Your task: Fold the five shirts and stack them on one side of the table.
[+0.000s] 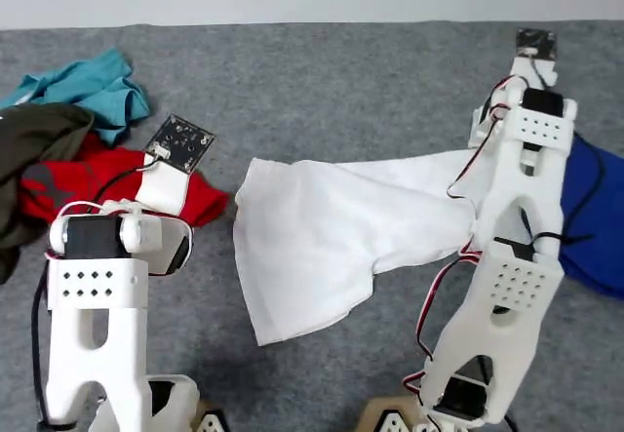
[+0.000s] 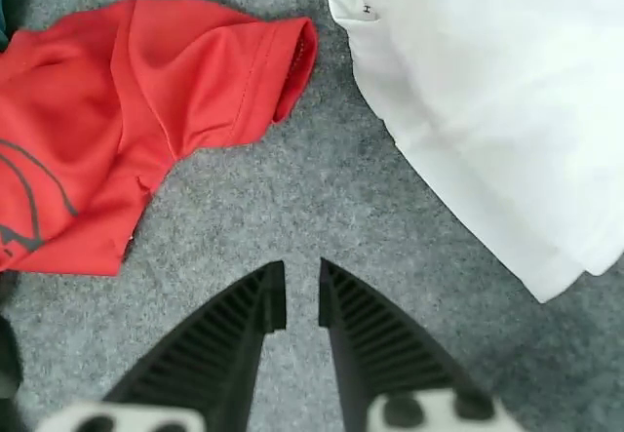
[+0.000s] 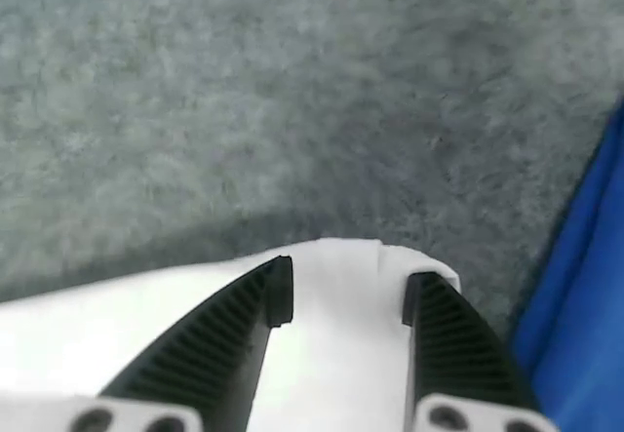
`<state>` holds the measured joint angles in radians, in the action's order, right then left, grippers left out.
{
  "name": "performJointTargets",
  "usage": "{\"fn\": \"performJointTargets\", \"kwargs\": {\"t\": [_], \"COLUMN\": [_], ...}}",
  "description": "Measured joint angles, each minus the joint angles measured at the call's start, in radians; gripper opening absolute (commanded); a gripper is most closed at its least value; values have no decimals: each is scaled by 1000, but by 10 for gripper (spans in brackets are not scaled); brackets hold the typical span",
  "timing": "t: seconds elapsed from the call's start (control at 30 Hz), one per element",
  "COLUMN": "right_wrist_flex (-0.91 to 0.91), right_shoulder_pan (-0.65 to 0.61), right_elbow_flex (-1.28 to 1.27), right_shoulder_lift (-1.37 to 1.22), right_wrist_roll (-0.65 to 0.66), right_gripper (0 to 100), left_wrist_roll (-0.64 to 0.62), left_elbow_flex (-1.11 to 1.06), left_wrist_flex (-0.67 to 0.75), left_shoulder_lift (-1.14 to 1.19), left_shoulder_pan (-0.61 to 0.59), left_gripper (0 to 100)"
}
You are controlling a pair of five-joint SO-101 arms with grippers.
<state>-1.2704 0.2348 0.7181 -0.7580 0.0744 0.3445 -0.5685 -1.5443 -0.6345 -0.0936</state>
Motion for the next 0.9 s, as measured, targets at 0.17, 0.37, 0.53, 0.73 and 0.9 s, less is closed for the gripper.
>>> {"fn": "performJointTargets", "kwargs": {"t": [0.17, 0.37, 0.53, 0.73, 0.9], "right_wrist_flex": [-60, -158, -238, -321, -430], "right_shoulder_pan": [-14, 5, 41, 18, -61], "right_elbow_flex": [2, 2, 2, 2, 2], "right_shoulder_lift": [-20, -40, -40, -20, 52], "right_wrist_roll": [2, 52, 61, 61, 61], "right_gripper": [179, 190, 188, 187, 187], "left_wrist_roll": [0, 0, 0, -40, -103], "left_elbow_flex": [0, 0, 0, 0, 17], "left_wrist_flex": [0, -12, -18, 68, 137], "left_shoulder_lift": [0, 0, 0, 0, 103], "left_shoulder_pan": [0, 0, 11, 158, 201], "left_gripper": [69, 69, 69, 70, 70]}}
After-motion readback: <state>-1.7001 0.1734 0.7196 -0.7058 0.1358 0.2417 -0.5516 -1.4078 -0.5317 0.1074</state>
